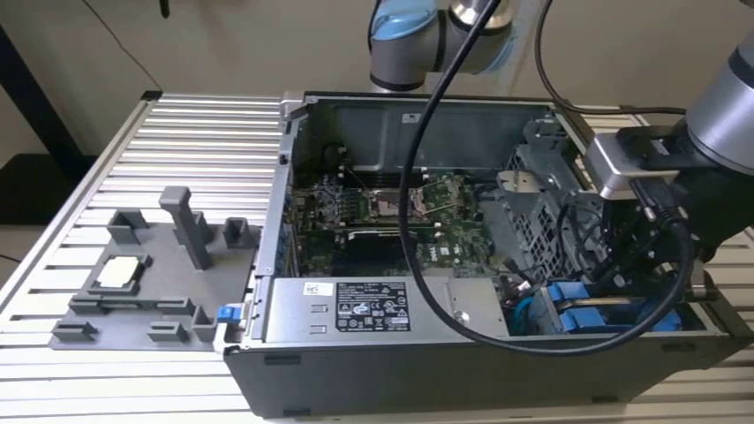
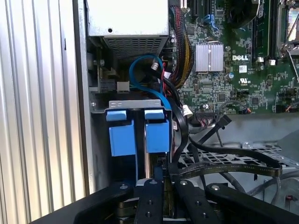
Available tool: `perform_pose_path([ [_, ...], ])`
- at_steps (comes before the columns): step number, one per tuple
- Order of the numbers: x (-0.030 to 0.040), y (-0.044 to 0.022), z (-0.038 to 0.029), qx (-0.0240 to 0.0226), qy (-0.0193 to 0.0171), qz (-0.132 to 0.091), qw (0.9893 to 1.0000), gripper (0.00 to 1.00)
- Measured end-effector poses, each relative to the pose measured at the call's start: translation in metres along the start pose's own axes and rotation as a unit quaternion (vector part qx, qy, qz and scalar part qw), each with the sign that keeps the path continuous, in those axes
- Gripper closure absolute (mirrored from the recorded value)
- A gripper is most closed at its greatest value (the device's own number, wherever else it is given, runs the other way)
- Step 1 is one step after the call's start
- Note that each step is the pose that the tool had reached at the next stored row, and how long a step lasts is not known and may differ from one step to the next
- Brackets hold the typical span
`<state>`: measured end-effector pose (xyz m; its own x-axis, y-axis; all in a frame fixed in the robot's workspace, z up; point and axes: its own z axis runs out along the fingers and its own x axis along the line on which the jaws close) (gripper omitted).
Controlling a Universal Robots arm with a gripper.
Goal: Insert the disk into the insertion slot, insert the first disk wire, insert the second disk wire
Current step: 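Insert the second disk wire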
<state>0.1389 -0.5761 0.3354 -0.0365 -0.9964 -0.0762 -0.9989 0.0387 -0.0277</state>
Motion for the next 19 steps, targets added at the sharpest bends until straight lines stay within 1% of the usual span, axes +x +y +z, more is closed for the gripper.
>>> perform_pose_path([
  [1,0.0000,0.0000,0.0003,-0.0001,-0.0004,0.000,1.0000,0.82],
  [3,0.0001,0.0000,0.0001,0.0000,-0.0003,0.000,1.0000,0.82],
  [4,-0.0001,0.0000,-0.0019,0.0000,-0.0003,0.001,1.0000,0.76],
  [14,-0.0035,-0.0013,-0.0464,0.0001,0.0000,0.001,1.0000,0.76],
  [15,-0.0037,-0.0014,-0.0496,0.0001,0.0000,0.001,1.0000,0.76],
  [16,-0.0039,-0.0014,-0.0513,0.0001,0.0000,0.001,1.0000,0.76],
  [19,-0.0039,-0.0014,-0.0515,0.0002,-0.0001,0.002,1.0000,0.76],
])
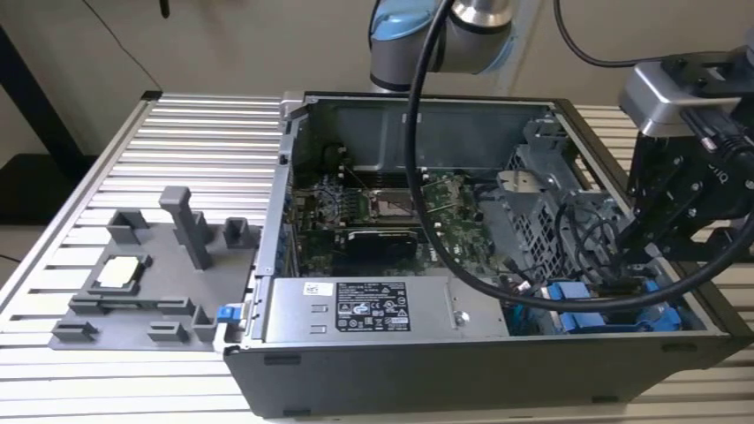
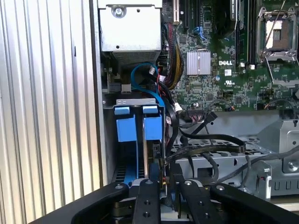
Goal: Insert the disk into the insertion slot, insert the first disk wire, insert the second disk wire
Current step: 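Insert the second disk wire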
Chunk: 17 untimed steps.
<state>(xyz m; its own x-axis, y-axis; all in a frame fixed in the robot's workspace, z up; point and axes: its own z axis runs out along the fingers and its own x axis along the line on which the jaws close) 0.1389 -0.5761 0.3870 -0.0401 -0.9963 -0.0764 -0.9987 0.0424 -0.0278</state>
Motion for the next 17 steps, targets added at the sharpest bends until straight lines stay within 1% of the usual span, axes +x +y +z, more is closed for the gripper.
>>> perform_pose_path([
  [17,0.0000,0.0000,0.0000,0.0003,0.0001,0.004,1.0000,0.76],
])
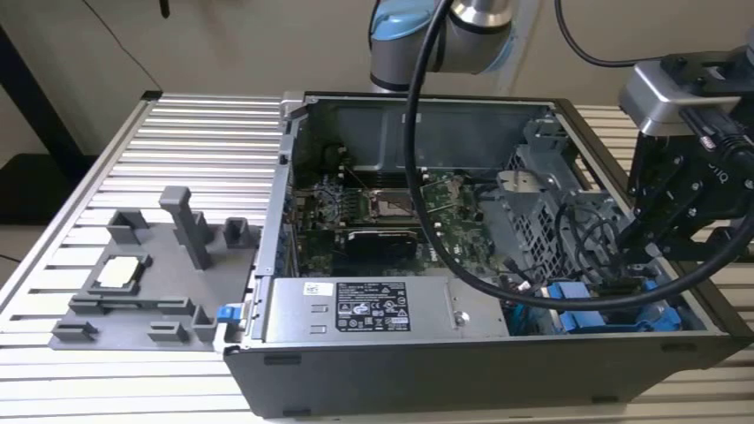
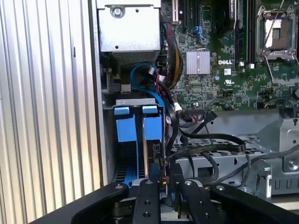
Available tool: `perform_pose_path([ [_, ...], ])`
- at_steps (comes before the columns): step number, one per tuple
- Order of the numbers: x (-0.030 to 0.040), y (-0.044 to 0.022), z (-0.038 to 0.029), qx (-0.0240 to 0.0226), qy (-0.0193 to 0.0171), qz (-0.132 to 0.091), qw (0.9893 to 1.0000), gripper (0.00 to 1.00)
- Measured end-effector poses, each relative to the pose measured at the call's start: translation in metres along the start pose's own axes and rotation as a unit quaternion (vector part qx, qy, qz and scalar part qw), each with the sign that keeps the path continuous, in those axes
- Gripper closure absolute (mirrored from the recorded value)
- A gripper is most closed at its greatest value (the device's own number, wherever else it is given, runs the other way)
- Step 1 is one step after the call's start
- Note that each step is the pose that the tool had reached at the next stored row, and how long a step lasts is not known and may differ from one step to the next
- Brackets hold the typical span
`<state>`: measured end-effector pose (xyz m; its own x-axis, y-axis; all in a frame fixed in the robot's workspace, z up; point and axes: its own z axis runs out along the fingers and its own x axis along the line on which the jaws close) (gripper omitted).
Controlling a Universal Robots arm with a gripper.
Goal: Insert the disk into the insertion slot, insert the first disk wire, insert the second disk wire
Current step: 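Insert the second disk wire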
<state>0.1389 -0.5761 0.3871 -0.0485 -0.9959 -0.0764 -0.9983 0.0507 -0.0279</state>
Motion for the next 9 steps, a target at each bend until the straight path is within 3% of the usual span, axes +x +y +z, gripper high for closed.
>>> perform_pose_path([
  [9,0.0000,0.0000,0.0000,0.0002,0.0001,0.002,1.0000,0.76],
])
